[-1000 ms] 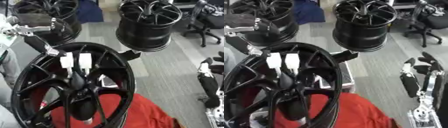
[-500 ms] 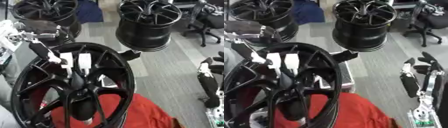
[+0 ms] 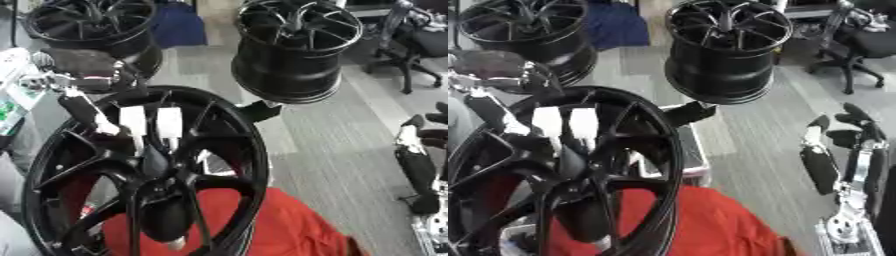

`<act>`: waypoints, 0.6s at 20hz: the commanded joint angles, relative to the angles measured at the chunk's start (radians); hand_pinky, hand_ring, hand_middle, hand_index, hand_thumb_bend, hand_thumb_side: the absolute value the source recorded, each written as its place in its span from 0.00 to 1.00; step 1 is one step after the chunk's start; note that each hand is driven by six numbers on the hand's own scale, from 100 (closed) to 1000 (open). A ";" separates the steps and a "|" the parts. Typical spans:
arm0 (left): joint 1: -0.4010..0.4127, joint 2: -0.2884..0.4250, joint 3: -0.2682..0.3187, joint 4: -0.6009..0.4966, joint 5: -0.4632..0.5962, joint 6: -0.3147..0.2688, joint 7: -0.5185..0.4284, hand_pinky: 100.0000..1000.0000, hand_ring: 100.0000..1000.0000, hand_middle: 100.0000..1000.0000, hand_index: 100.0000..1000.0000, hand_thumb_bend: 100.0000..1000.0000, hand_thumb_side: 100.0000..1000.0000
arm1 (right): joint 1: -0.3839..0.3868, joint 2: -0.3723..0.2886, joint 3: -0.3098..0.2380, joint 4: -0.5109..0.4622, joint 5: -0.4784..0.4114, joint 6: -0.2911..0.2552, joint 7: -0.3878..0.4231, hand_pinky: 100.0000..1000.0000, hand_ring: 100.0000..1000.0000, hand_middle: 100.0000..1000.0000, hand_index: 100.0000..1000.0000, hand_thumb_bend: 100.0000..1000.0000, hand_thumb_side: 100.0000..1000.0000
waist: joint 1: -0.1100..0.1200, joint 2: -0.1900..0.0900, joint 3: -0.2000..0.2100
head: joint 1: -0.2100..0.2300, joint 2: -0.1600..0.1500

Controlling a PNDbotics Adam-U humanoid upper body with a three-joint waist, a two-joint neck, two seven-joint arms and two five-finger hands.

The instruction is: Pull the pin out of the wheel hub.

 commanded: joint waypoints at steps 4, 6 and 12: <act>-0.010 0.032 -0.014 -0.006 0.002 -0.351 -0.348 0.58 0.51 0.69 0.81 0.38 0.56 | -0.006 -0.020 -0.001 -0.024 -0.001 -0.002 0.001 0.57 0.54 0.64 0.81 0.00 0.37 | 0.003 -0.012 0.000 | -0.002 -0.003; -0.006 0.032 -0.020 -0.006 0.007 -0.351 -0.348 0.58 0.51 0.69 0.81 0.36 0.54 | -0.006 -0.020 -0.001 -0.024 -0.001 -0.002 0.002 0.57 0.54 0.64 0.81 0.00 0.37 | 0.004 -0.012 0.000 | -0.002 -0.003; 0.003 0.034 -0.043 -0.010 0.008 -0.351 -0.348 0.54 0.50 0.67 0.80 0.32 0.50 | -0.006 -0.019 -0.003 -0.024 0.001 0.000 0.000 0.57 0.54 0.64 0.81 0.00 0.37 | 0.004 -0.013 -0.001 | -0.001 -0.003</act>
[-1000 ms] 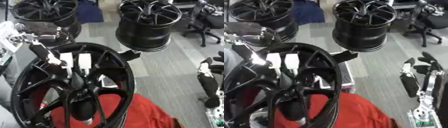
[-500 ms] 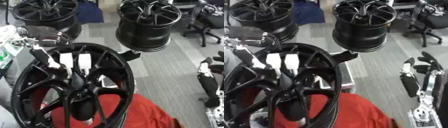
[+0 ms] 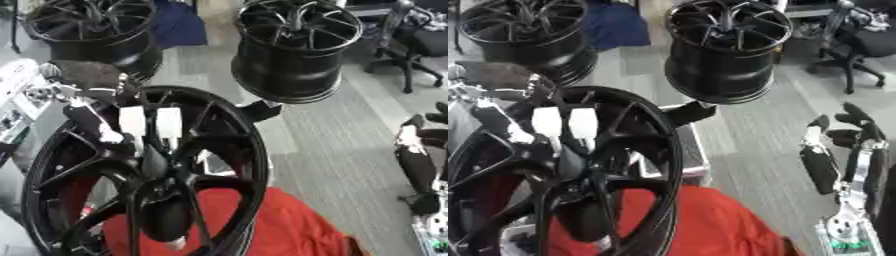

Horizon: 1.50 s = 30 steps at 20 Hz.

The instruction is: Pull the pin out of the wheel hub.

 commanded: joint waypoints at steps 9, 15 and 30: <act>0.000 0.029 -0.017 -0.003 0.004 -0.351 -0.348 0.48 0.47 0.60 0.76 0.23 0.41 | -0.005 -0.017 -0.004 -0.024 0.001 0.002 -0.001 0.57 0.54 0.64 0.81 0.00 0.37 | 0.001 -0.013 -0.001 | -0.002 -0.003; 0.000 0.029 -0.013 0.001 0.015 -0.351 -0.348 0.42 0.41 0.50 0.70 0.12 0.23 | -0.004 -0.016 -0.004 -0.024 0.000 0.002 -0.001 0.57 0.54 0.64 0.81 0.00 0.37 | 0.000 -0.013 -0.001 | -0.005 -0.003; -0.070 0.025 0.052 -0.034 0.139 -0.351 -0.348 0.39 0.37 0.45 0.66 0.00 0.20 | 0.001 -0.017 -0.003 -0.024 -0.002 0.002 0.001 0.57 0.54 0.64 0.81 0.00 0.37 | 0.003 -0.020 -0.002 | -0.007 -0.003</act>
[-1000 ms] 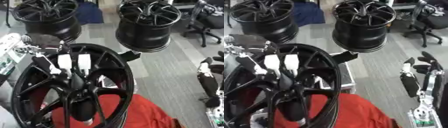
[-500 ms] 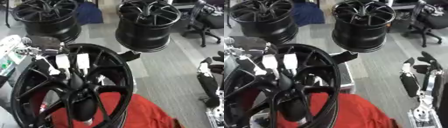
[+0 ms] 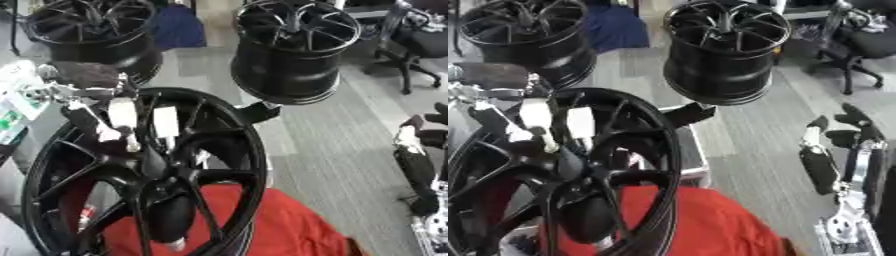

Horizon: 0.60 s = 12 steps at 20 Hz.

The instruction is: Pull the pin out of the wheel hub.

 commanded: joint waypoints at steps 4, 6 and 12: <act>-0.054 0.071 0.078 -0.059 0.094 -0.349 -0.349 0.40 0.37 0.45 0.67 0.00 0.20 | 0.001 -0.019 -0.005 -0.024 -0.001 0.003 -0.001 0.57 0.54 0.64 0.81 0.00 0.37 | 0.009 -0.015 0.001 | -0.005 -0.003; -0.052 0.110 0.112 -0.076 0.128 -0.349 -0.349 0.40 0.37 0.45 0.67 0.00 0.20 | 0.002 -0.021 -0.007 -0.024 0.000 0.004 -0.002 0.57 0.54 0.64 0.81 0.00 0.37 | 0.012 -0.018 0.005 | -0.008 -0.003; 0.018 0.263 0.228 -0.121 0.214 -0.306 -0.349 0.41 0.37 0.45 0.67 0.00 0.20 | 0.005 -0.025 -0.011 -0.024 0.005 0.008 -0.006 0.57 0.54 0.64 0.81 0.00 0.37 | 0.018 -0.023 0.021 | -0.015 -0.003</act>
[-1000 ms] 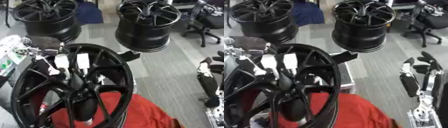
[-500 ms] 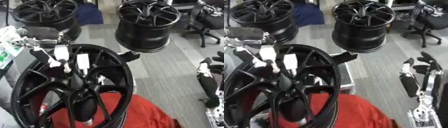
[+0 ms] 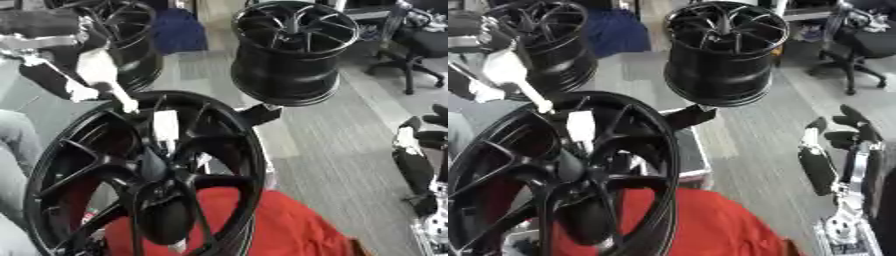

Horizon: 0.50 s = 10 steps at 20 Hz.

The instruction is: Pull the pin out of the wheel hub.

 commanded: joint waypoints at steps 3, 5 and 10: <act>0.096 0.174 0.115 -0.041 0.044 -0.276 -0.338 0.42 0.37 0.46 0.68 0.00 0.20 | -0.003 -0.024 -0.010 -0.024 0.007 0.004 -0.004 0.57 0.54 0.64 0.81 0.00 0.37 | 0.004 -0.011 0.010 | -0.005 -0.003; 0.172 0.225 0.154 -0.027 0.017 -0.248 -0.338 0.42 0.38 0.46 0.68 0.00 0.21 | -0.004 -0.025 -0.011 -0.024 0.009 0.004 -0.004 0.57 0.54 0.64 0.81 0.00 0.38 | 0.006 -0.011 0.014 | -0.004 -0.003; 0.331 0.273 0.249 0.089 -0.140 -0.178 -0.327 0.49 0.42 0.53 0.72 0.11 0.25 | -0.001 -0.025 -0.012 -0.024 0.010 0.005 -0.006 0.57 0.54 0.64 0.81 0.00 0.37 | 0.006 -0.011 0.026 | -0.010 -0.003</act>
